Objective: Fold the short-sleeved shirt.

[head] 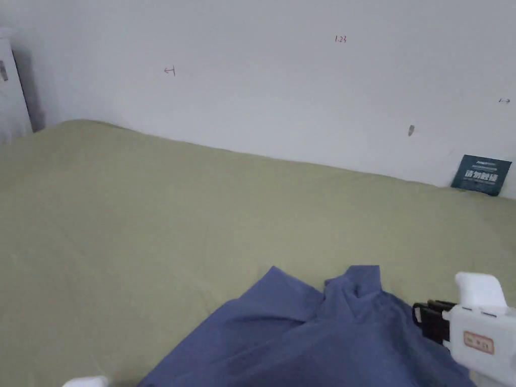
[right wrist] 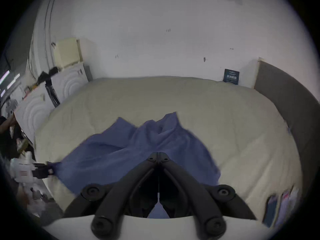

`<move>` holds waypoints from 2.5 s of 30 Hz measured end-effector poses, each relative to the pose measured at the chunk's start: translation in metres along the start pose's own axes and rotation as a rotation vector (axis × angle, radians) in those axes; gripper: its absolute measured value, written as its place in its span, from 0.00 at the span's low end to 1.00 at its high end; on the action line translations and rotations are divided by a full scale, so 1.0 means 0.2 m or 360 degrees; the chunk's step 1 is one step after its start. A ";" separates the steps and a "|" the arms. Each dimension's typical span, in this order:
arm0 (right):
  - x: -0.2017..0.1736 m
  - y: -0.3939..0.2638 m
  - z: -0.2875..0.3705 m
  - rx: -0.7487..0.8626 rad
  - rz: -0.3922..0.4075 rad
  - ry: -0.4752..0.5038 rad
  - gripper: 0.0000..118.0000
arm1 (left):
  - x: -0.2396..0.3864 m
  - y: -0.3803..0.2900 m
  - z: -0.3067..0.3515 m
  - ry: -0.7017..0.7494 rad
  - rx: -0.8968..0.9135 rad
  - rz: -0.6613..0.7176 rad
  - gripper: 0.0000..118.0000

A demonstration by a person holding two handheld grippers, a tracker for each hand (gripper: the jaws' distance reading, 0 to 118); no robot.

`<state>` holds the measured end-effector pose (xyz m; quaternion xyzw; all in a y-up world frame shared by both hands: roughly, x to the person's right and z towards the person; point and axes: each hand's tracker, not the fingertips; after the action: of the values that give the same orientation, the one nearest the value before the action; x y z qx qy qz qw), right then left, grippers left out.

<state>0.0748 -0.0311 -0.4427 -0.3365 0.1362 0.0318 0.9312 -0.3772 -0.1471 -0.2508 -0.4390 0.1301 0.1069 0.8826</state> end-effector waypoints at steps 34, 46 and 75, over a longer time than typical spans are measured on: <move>0.04 0.52 -0.47 -0.0244 0.0540 0.0179 0.01 | -0.01 0.28 0.16 -0.0174 0.0214 -0.0048 0.07; 0.23 1.00 0.18 0.0328 0.0307 -0.0010 0.01 | 0.15 1.07 0.42 -0.0256 0.0593 -0.0364 0.07; 0.47 1.81 0.47 0.0917 0.0136 -0.0346 0.01 | 0.54 2.44 0.49 -0.0066 0.0884 -0.0624 0.07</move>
<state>0.1329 0.3045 -0.6233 -0.0472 0.0532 0.0669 0.9952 -0.4096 0.2292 -0.5940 -0.1962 0.0493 -0.0954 0.9747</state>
